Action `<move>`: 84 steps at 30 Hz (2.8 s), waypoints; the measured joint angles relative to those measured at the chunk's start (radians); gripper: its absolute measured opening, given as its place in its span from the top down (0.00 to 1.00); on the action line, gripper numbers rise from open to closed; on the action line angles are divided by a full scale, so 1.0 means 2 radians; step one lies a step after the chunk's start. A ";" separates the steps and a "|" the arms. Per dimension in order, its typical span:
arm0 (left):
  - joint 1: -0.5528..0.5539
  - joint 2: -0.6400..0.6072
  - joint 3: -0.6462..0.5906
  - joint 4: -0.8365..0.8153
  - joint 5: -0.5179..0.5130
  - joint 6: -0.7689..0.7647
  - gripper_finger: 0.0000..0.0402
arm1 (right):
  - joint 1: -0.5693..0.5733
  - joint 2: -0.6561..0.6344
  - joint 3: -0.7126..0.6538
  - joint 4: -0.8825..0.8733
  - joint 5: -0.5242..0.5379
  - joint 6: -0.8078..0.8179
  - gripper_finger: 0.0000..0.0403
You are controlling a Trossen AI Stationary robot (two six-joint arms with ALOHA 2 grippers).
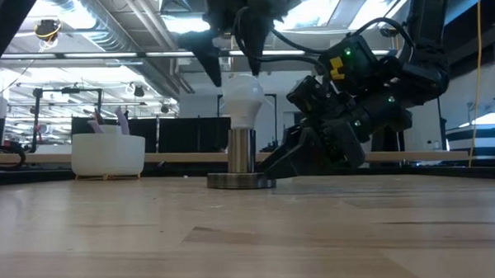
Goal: Screw lightbulb
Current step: Insert the lightbulb into the lamp socket
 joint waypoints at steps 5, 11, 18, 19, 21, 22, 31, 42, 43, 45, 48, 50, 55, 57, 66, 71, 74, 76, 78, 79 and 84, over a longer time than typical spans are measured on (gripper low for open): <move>-0.010 0.004 0.000 0.055 -0.002 0.004 0.16 | 0.000 0.000 0.002 -0.001 0.000 0.000 0.38; -0.011 0.012 0.000 0.035 0.000 0.008 0.16 | 0.000 0.000 0.002 -0.001 0.000 0.000 0.38; -0.016 0.021 0.000 0.037 0.000 0.014 0.17 | 0.000 0.000 0.002 0.000 0.000 0.000 0.38; -0.017 0.021 0.000 0.035 0.000 0.016 0.17 | 0.000 0.000 0.002 0.000 0.000 0.000 0.38; -0.018 0.023 0.000 0.027 0.000 0.020 0.17 | 0.000 0.000 0.002 0.000 0.000 0.000 0.38; -0.018 0.023 0.000 0.027 0.000 0.023 0.17 | 0.000 0.000 0.002 0.000 0.000 0.000 0.38; -0.018 0.029 -0.001 0.021 -0.015 0.029 0.17 | 0.000 0.000 0.002 0.000 0.000 0.000 0.38; -0.018 0.037 -0.003 0.021 -0.015 0.040 0.17 | 0.000 0.000 0.002 0.000 0.000 0.000 0.38; -0.018 0.037 -0.003 0.021 -0.015 0.041 0.17 | 0.000 0.000 0.002 0.001 0.000 0.000 0.38; -0.018 0.037 -0.003 0.021 -0.015 0.041 0.19 | 0.000 0.000 0.002 0.000 0.000 0.000 0.38; -0.018 0.037 -0.003 0.022 -0.015 0.054 0.26 | 0.000 0.000 0.002 0.001 0.000 0.000 0.38; -0.018 0.037 -0.003 0.023 -0.015 0.065 0.30 | 0.000 0.000 0.002 0.001 0.000 0.000 0.38; -0.018 0.037 -0.002 0.024 -0.015 0.160 0.31 | 0.000 0.000 0.002 0.001 0.000 0.000 0.38; -0.018 0.037 -0.002 0.023 -0.013 0.218 0.30 | 0.000 0.000 0.002 0.001 0.000 0.000 0.38; -0.018 0.037 -0.002 0.021 -0.011 0.505 0.27 | 0.000 0.000 0.002 0.001 0.000 0.000 0.38; -0.018 0.037 -0.002 0.020 -0.012 0.697 0.27 | 0.000 0.000 0.002 0.001 -0.005 0.000 0.38; -0.018 0.037 -0.003 0.020 -0.014 0.821 0.27 | 0.000 0.000 0.002 0.001 -0.005 0.000 0.38; -0.018 0.037 -0.002 0.020 -0.015 0.895 0.27 | 0.000 0.000 0.002 0.001 -0.005 -0.001 0.38; -0.018 0.037 -0.003 0.020 -0.015 0.962 0.27 | 0.000 0.000 0.002 0.001 -0.005 -0.002 0.38; -0.018 0.037 -0.002 0.021 -0.015 0.996 0.27 | 0.000 0.000 0.002 0.001 -0.005 -0.002 0.38; -0.018 0.037 -0.003 0.022 -0.017 1.104 0.27 | 0.000 0.000 0.002 0.001 -0.005 -0.002 0.38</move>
